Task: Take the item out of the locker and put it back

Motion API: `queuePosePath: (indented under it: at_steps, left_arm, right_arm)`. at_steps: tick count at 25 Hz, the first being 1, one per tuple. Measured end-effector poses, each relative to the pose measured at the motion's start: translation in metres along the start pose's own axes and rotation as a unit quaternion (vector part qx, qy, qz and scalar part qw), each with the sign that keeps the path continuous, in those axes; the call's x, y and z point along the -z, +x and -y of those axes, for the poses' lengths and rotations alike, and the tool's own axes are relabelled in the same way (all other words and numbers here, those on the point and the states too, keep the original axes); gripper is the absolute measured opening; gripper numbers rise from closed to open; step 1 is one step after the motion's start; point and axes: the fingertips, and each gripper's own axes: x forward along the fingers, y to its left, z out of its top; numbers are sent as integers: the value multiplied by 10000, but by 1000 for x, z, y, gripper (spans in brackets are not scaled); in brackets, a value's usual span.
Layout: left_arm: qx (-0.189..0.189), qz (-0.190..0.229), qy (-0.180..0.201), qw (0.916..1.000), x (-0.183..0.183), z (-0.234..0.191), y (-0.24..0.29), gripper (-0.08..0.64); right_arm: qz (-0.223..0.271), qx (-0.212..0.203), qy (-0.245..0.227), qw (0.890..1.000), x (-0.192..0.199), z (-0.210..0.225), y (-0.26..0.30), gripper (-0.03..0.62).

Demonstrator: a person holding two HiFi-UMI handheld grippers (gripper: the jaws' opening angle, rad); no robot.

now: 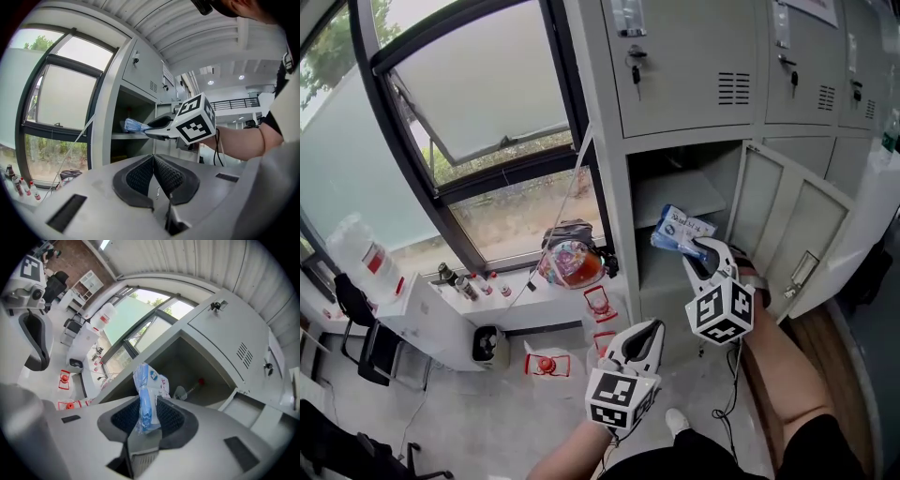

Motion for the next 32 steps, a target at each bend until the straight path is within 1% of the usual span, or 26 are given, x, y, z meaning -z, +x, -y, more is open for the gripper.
queuePosePath:
  at_steps: [7, 14, 21, 26, 32]
  left_arm:
    - [210, -268, -91, 9994, 32, 29, -37, 17]
    - [250, -472, -187, 9984, 55, 51, -59, 17]
    - [41, -498, -212, 9985, 62, 74, -64, 17]
    - [-138, -547, -240, 9981, 67, 101, -55, 17]
    - [-309, -615, -292, 9972, 75, 146, -44, 17]
  right_arm:
    - [-82, -92, 363, 9993, 9, -52, -62, 163]
    - [-73, -233, 683, 9974, 17, -90, -108, 163]
    - [28, -373, 1022, 9941, 32, -105, -147, 163]
    - [48, -579, 1130, 9919, 61, -108, -172, 163]
    - [123, -814, 1158, 9899, 96, -107, -203, 163]
